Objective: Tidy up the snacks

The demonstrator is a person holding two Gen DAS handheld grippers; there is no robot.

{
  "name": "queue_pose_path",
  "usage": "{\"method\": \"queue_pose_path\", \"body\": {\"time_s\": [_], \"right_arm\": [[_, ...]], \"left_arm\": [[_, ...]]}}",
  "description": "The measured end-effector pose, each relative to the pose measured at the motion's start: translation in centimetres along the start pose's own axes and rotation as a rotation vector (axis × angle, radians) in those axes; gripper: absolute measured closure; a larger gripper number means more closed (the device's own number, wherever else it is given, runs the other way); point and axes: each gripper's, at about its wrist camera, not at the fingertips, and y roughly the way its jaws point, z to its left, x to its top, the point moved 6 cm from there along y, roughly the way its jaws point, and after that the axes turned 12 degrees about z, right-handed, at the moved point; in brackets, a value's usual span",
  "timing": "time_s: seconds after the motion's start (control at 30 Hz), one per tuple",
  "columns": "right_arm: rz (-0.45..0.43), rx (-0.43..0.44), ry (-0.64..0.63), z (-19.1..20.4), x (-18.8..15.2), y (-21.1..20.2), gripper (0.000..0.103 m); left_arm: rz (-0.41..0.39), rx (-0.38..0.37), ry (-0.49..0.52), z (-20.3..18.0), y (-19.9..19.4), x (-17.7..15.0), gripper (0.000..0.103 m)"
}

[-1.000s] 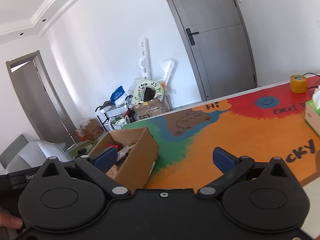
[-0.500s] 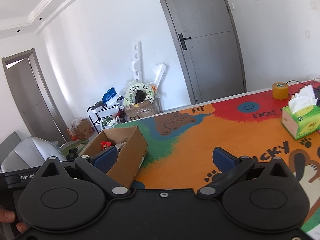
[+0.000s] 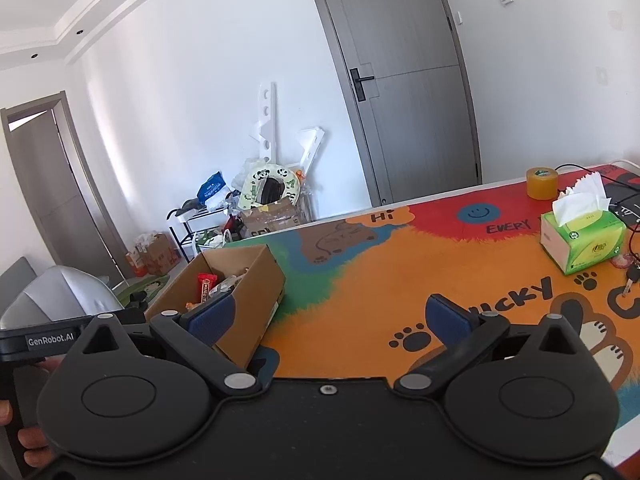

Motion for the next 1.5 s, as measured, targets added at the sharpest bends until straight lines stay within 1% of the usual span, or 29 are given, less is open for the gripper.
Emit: {"method": "queue_pose_path", "body": {"time_s": [0.1,0.23,0.53,0.63,0.93,1.37,1.5], "right_arm": [[0.002,0.002,-0.007,0.0,-0.1,-0.3,0.000],[0.031,0.018,-0.024,0.3,-0.5,-0.3,0.000],[0.059,0.007,-0.043,0.8,-1.1,-0.4,0.000],[0.062,0.006,-0.043,0.8,-1.1,-0.4,0.000],[0.086,-0.004,-0.064,1.2,-1.5,0.0,0.000],[0.086,-0.002,-0.063,1.1,-1.4,-0.2,0.000],[0.083,-0.003,-0.056,0.9,-1.3,-0.3,0.000]], "left_arm": [[0.014,0.004,0.022,-0.4,0.0,-0.5,0.000],[0.024,0.023,0.045,-0.5,-0.1,-1.1,0.000],[0.026,0.007,0.032,0.2,-0.8,-1.3,0.000],[0.030,0.018,0.045,0.1,-0.7,-1.3,0.000],[0.037,0.016,0.041,0.0,-0.7,-1.4,0.000],[0.045,-0.008,0.039,0.2,-0.6,-1.4,0.000],[0.044,-0.003,0.030,0.5,-0.6,-1.3,0.000]]}}
